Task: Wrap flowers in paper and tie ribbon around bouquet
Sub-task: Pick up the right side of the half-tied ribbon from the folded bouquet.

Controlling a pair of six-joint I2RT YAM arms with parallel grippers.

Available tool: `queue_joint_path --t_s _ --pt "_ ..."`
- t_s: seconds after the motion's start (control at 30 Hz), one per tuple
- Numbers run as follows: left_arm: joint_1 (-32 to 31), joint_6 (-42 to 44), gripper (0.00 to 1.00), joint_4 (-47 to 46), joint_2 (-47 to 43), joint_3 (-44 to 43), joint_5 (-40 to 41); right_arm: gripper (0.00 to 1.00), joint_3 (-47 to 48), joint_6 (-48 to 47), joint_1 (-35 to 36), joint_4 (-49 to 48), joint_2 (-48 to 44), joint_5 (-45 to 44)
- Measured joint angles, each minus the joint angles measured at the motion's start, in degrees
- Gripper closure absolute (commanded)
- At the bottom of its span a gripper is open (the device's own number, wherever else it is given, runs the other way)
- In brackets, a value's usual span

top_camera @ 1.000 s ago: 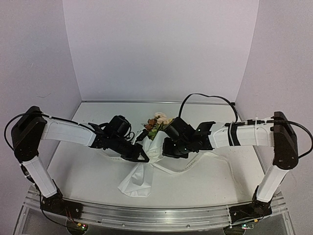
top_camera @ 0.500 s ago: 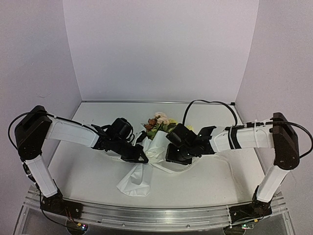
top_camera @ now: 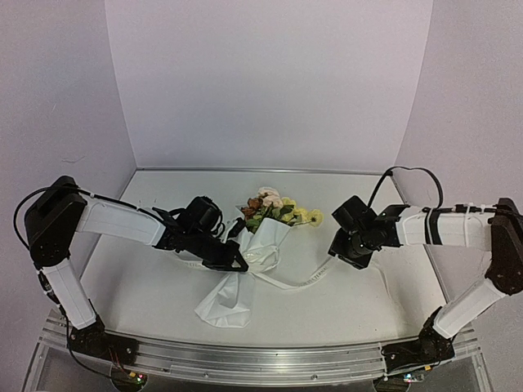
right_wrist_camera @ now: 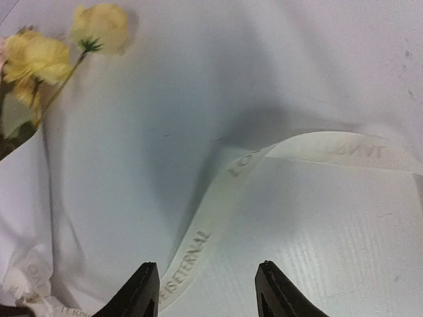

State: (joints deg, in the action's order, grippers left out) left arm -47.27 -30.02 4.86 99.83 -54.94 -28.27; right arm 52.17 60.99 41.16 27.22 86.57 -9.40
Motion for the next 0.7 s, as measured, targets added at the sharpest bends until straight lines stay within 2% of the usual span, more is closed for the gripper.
queue_joint_path --t_s 0.3,0.4,0.6,0.7 --pt "0.0 0.0 1.00 -0.6 0.0 0.0 0.0 0.48 2.9 0.0 -4.5 1.2 8.9 0.3" --pt "0.0 0.0 1.00 -0.8 0.0 0.0 0.0 0.52 3.1 0.0 -5.9 1.1 10.8 0.3" --pt "0.0 0.0 1.00 -1.0 0.0 0.0 -0.1 0.69 6.1 -0.5 -8.1 0.8 15.3 0.2" --pt "0.0 0.0 1.00 -1.0 0.0 0.0 -0.1 0.84 8.1 -1.2 -8.5 0.6 16.9 0.0"
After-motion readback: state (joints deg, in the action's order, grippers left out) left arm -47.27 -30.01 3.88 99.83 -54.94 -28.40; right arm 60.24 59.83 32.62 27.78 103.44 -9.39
